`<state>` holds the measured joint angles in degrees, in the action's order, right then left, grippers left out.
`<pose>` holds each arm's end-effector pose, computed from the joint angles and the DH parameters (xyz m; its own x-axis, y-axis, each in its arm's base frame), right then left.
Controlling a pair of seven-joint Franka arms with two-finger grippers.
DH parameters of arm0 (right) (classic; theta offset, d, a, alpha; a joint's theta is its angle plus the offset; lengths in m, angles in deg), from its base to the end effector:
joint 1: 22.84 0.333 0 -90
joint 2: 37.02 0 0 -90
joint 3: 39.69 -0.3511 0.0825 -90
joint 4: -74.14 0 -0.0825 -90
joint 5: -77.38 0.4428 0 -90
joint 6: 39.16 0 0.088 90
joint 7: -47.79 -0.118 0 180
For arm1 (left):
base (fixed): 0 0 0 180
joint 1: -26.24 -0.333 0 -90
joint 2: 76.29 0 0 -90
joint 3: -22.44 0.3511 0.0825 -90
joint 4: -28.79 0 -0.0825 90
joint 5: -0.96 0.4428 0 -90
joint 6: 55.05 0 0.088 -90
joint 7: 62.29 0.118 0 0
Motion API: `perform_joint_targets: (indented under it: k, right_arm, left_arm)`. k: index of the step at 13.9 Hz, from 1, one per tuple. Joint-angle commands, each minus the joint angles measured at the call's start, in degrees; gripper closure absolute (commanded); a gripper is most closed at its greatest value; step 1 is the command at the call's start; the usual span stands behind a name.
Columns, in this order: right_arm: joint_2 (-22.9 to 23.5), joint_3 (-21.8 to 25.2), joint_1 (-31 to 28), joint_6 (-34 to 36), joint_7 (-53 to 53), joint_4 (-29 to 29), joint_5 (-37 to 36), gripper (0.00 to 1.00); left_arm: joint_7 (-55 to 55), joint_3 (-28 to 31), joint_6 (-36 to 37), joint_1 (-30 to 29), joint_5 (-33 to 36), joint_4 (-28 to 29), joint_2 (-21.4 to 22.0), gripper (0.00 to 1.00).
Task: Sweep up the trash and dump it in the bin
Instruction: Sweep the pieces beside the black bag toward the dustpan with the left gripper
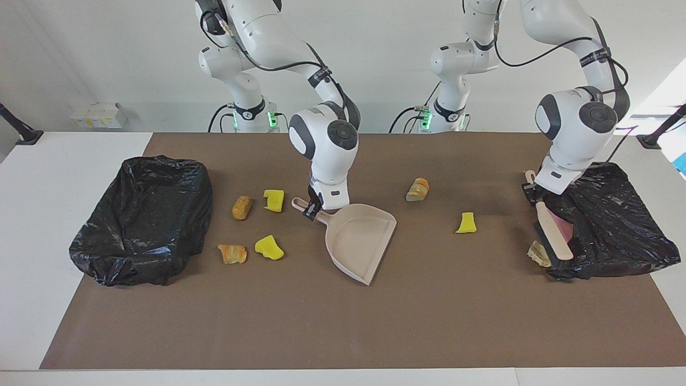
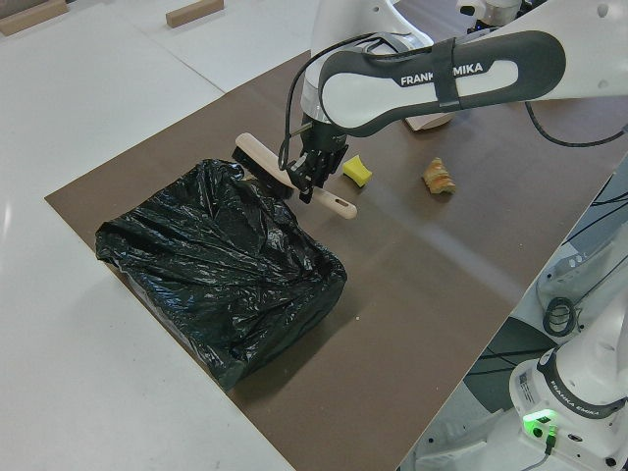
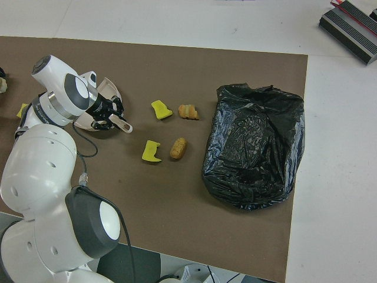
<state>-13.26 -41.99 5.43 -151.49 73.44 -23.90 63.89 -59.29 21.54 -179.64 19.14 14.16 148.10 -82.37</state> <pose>0.6174 0.3414 0.3287 0.4618 0.8556 -0.2338 0.8865 -0.4538 0.0902 0.6103 0.0772 0.3660 0.9967 -0.0732 -0.0356 -0.0785 -0.9800 -0.1829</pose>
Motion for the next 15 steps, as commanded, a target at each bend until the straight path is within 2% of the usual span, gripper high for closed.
perform_joint_targets:
  k: [1,5,7,9,13,15]
  right_arm:
    - [-1.0,-0.4,-0.7,0.9,1.5,-1.6,-1.6,1.0]
    - [-1.0,-0.4,-0.8,1.2,1.4,-1.6,-1.5,1.0]
    - [-1.0,-0.4,-0.8,1.2,1.4,-1.5,-1.5,1.0]
    - [-0.9,-0.4,-0.9,1.1,1.3,-1.4,-1.5,1.0]
    - [-0.9,-0.4,-1.0,0.8,1.3,-1.4,-1.4,1.0]
    - [-0.9,-0.4,-1.0,0.9,1.4,-1.4,-1.5,1.0]
  left_arm:
    - [0.2,-0.6,-2.1,-0.5,3.9,-4.1,-5.6,1.0]
    - [0.3,-1.0,-1.3,0.6,3.0,-2.9,-6.0,1.0]
    - [0.9,-1.5,0.3,1.9,-0.8,-1.5,-5.4,1.0]
    - [1.0,-1.4,3.7,4.9,-5.8,-1.5,-5.0,1.0]
    - [1.0,-1.5,11.7,10.5,-11.0,-2.4,-4.3,1.0]
    - [1.0,-1.5,14.8,12.5,-12.9,-2.4,-2.5,1.0]
